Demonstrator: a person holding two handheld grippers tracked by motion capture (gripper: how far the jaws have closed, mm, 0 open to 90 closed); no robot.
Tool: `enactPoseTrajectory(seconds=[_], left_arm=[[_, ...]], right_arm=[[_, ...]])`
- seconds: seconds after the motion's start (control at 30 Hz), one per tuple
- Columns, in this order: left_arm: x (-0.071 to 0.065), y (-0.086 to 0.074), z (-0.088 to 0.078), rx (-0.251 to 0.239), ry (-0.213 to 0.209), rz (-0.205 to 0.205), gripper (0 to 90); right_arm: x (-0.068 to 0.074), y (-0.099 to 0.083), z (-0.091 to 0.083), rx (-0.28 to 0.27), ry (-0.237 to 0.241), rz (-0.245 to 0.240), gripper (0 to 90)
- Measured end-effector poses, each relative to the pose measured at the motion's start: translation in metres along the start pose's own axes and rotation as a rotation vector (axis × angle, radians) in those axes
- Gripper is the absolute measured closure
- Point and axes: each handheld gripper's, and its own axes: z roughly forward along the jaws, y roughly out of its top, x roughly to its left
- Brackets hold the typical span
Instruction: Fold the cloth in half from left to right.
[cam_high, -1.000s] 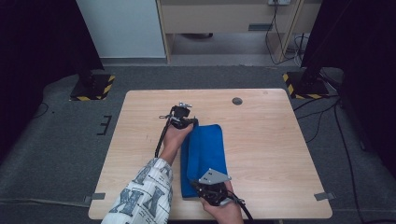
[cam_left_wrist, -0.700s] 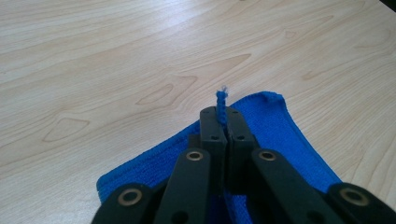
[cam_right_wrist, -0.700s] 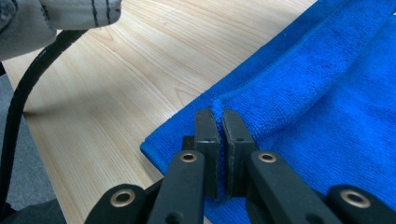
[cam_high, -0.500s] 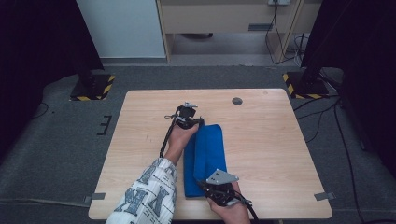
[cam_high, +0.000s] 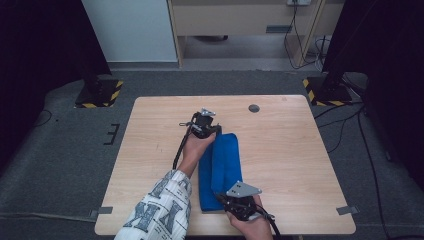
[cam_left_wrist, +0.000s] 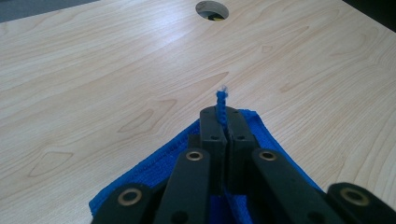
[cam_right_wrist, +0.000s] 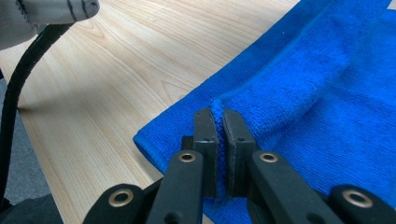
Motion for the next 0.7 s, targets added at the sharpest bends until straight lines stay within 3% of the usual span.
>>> enactPoseTrajectory(seconds=[0.33, 0.7], left_arm=[[-0.011, 0.0, 0.006, 0.021, 0.013, 0.035, 87.5], [-0.003, -0.002, 0.014, 0.037, 0.04, 0.002, 87.7]], right_arm=[[-0.006, -0.003, -0.005, 0.007, -0.002, 0.016, 84.8], [-0.011, -0.009, -0.003, 0.011, 0.008, 0.041, 85.5]])
